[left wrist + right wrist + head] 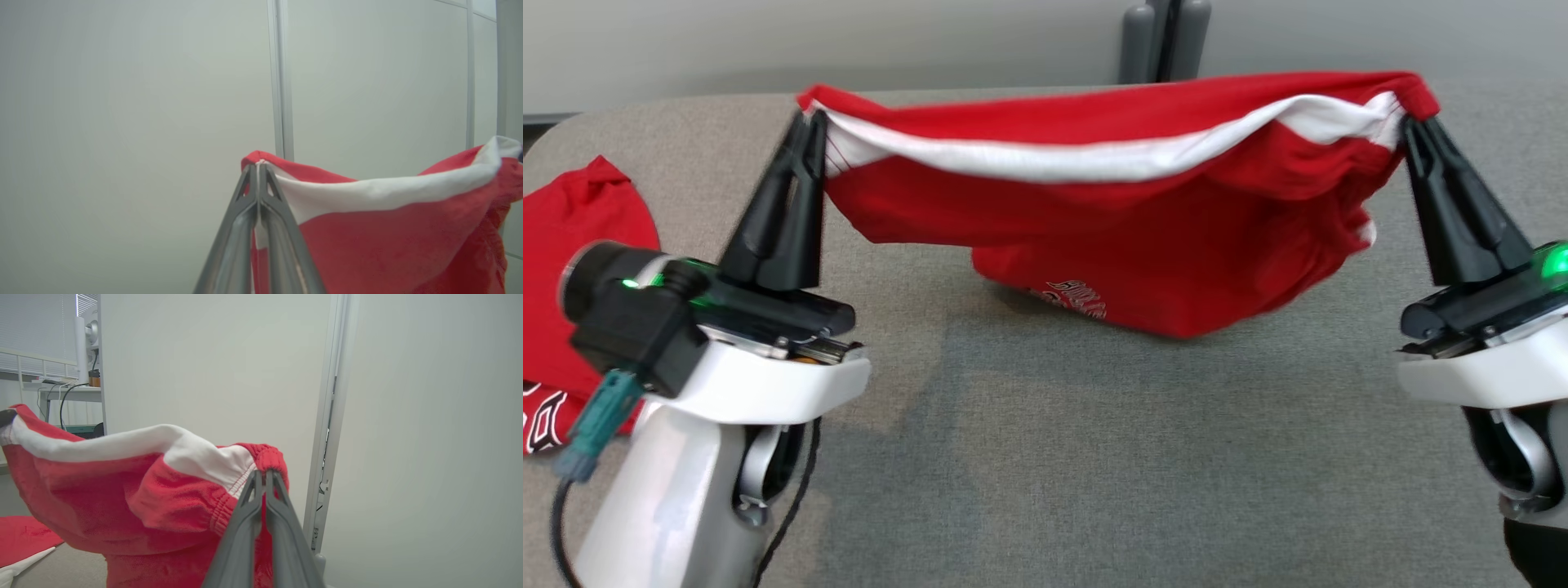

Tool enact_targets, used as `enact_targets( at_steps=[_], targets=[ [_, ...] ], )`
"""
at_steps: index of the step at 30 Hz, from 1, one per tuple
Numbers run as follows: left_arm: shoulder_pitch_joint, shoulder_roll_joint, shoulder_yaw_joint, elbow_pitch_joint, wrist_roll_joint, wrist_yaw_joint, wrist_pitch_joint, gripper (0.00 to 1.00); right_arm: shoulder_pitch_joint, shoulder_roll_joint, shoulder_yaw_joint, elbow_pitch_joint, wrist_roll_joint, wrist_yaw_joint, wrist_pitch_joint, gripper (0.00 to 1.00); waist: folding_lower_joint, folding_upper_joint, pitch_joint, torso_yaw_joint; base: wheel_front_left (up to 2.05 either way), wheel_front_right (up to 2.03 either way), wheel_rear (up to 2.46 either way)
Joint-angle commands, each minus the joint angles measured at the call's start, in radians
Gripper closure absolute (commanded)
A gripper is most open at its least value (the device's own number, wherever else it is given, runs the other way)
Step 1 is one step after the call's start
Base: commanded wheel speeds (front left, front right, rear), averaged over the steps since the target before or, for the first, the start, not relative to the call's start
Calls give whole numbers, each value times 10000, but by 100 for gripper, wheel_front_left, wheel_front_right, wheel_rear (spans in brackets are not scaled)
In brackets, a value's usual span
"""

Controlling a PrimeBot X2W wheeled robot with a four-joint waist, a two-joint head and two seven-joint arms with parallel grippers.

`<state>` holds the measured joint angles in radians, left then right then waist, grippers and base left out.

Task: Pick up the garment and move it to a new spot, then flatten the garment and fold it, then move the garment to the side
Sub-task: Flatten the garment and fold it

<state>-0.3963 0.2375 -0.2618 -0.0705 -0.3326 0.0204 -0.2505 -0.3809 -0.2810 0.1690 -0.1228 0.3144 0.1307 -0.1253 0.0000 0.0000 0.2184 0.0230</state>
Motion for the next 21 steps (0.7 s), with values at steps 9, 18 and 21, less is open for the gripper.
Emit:
enact_targets(
  at_steps=[9,18,21],
  targets=[
    [234,483,304,-2265,97,430,853,100,258,-170,-565,-1352,86,2,673,100,0,0,-272,-273,0,0,0],
    [-884,488,249,-2112,-303,45,1149,100,-659,-287,-771,-993,358,2,763,100,0,0,334,-275,0,0,0],
    [-1784,451,225,-1600,-624,-320,1217,100,-1528,-398,-700,-503,428,2,641,100,0,0,723,-271,0,0,0]
  ],
)
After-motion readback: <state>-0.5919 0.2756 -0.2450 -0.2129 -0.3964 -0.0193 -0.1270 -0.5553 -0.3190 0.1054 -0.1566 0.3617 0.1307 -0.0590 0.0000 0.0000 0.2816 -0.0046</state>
